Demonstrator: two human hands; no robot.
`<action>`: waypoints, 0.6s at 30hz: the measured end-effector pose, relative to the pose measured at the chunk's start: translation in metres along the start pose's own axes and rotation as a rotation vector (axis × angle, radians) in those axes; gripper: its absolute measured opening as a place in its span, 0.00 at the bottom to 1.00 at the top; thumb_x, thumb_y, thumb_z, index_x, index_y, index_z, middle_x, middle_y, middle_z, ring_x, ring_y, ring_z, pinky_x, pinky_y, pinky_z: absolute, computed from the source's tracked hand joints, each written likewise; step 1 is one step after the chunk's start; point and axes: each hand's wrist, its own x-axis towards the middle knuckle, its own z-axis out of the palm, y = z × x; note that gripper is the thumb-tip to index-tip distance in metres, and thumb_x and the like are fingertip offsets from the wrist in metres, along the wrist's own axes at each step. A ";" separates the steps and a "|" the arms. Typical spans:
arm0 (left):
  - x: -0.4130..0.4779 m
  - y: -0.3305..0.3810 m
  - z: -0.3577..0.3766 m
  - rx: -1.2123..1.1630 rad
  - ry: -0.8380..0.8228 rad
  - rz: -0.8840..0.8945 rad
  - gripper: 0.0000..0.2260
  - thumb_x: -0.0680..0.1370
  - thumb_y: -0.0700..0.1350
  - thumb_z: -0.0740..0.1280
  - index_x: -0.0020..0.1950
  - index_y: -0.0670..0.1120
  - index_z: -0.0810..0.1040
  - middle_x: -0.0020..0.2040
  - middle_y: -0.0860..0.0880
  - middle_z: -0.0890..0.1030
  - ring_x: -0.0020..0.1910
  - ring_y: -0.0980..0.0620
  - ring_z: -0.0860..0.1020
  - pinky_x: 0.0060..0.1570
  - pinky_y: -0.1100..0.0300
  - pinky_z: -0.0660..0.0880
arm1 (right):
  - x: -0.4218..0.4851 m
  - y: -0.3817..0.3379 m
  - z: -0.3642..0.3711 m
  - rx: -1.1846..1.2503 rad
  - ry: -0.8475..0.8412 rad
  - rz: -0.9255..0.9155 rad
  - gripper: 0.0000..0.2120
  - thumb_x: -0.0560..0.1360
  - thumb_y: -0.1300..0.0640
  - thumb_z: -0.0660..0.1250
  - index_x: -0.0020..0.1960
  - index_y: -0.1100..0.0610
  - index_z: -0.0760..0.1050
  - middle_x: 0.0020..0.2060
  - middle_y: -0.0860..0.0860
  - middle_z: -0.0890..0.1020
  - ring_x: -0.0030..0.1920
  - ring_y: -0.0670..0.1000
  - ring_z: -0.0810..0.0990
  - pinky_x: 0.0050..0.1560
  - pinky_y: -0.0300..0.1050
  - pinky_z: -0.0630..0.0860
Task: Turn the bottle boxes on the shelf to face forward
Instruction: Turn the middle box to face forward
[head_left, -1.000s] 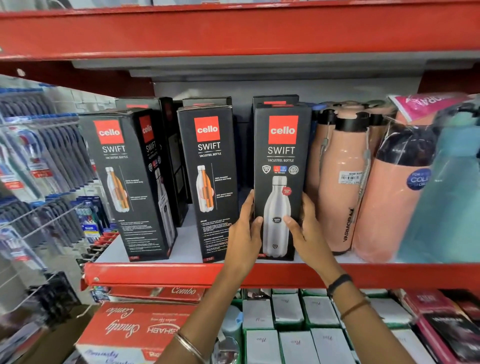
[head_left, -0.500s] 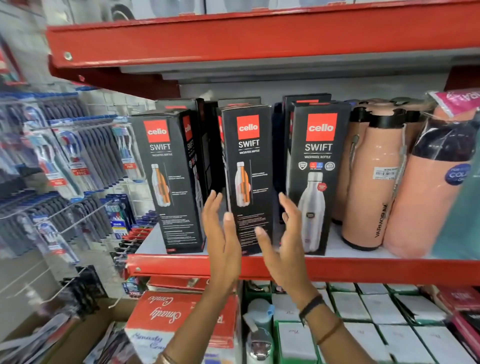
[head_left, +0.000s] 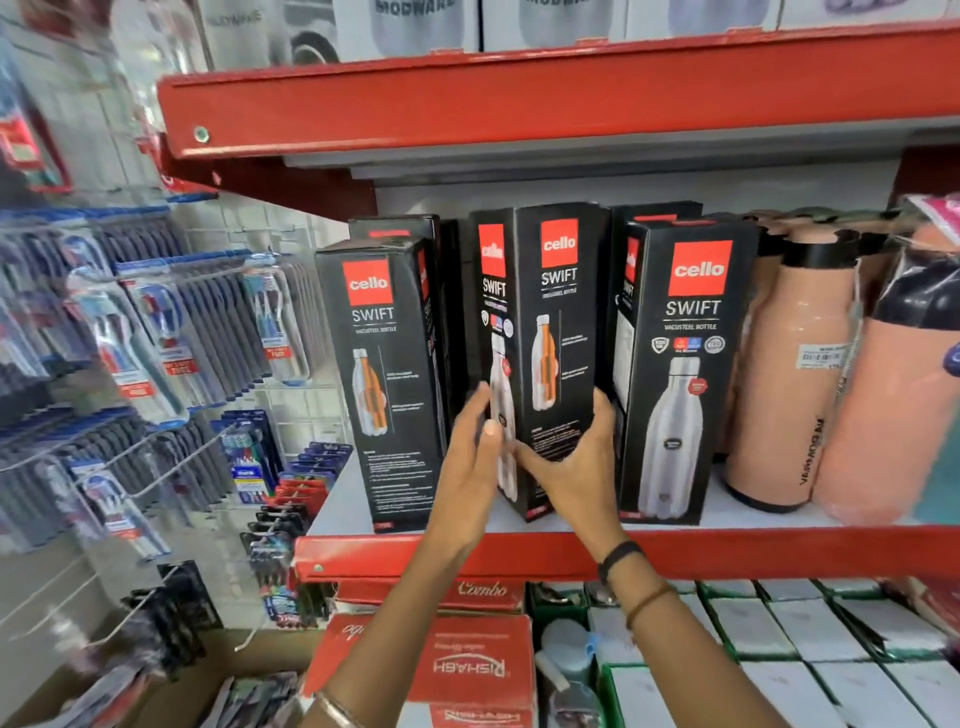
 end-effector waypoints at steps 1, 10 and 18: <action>0.005 0.001 -0.001 0.046 0.011 0.015 0.25 0.81 0.56 0.54 0.77 0.54 0.55 0.77 0.59 0.57 0.70 0.72 0.58 0.68 0.75 0.55 | 0.002 -0.001 -0.001 0.034 -0.003 -0.014 0.50 0.61 0.50 0.80 0.73 0.56 0.55 0.68 0.52 0.68 0.68 0.47 0.68 0.64 0.29 0.63; 0.028 -0.006 -0.013 0.206 0.047 0.092 0.24 0.82 0.41 0.59 0.76 0.50 0.56 0.52 0.69 0.71 0.45 0.83 0.69 0.46 0.80 0.66 | 0.020 0.007 -0.020 0.034 -0.336 -0.003 0.48 0.68 0.39 0.70 0.76 0.42 0.42 0.78 0.46 0.54 0.77 0.44 0.55 0.76 0.56 0.57; 0.020 -0.029 -0.007 0.177 0.024 0.126 0.28 0.81 0.34 0.54 0.78 0.54 0.53 0.62 0.72 0.67 0.56 0.85 0.65 0.54 0.84 0.61 | 0.005 0.023 -0.020 -0.081 -0.375 -0.080 0.34 0.77 0.45 0.59 0.76 0.42 0.44 0.78 0.45 0.56 0.76 0.43 0.58 0.75 0.54 0.60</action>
